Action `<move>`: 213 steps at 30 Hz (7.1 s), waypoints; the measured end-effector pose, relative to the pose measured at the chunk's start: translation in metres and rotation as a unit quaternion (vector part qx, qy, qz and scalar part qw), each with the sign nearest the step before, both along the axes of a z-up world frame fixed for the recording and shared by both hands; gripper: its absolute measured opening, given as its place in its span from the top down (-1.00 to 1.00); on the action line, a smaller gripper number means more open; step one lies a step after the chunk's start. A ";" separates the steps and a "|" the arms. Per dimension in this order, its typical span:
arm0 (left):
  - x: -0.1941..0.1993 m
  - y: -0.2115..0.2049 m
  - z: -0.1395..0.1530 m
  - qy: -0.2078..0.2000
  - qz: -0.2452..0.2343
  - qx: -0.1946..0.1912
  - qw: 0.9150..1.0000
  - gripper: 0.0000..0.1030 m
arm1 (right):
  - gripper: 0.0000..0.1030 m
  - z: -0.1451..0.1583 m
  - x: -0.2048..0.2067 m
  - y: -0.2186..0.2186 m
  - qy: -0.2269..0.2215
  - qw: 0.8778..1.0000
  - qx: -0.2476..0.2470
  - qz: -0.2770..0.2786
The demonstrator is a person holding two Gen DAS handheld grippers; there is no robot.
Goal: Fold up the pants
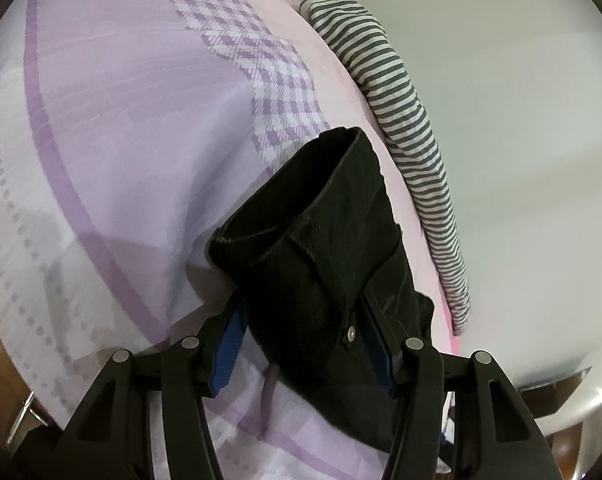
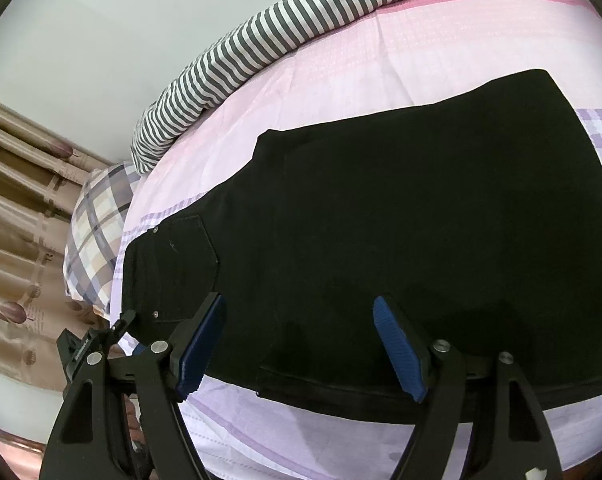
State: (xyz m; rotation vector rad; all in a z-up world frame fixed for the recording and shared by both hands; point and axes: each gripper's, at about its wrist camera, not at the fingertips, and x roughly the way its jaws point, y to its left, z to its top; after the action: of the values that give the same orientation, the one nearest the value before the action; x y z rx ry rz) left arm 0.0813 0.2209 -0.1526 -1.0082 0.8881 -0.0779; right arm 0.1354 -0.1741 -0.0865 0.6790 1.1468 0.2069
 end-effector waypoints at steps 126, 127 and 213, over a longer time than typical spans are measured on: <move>0.071 -0.309 0.049 -0.025 -0.361 0.351 0.863 -0.03 | 0.77 -0.004 -0.010 -0.181 0.001 0.993 0.057 -0.106; 0.070 -0.311 0.046 -0.023 -0.365 0.356 0.860 -0.03 | 0.77 -0.009 -0.011 -0.183 0.007 0.993 0.058 -0.107; 0.018 -0.325 0.045 -0.035 -0.432 0.393 0.811 -0.09 | 0.46 0.010 -0.102 -0.156 0.047 0.986 0.005 -0.160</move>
State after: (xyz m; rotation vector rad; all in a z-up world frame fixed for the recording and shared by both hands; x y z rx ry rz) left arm 0.0989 -0.1039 -0.1075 0.2298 1.1135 -0.4735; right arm 0.0338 -0.3302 -0.0762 0.8785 1.1089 -0.0937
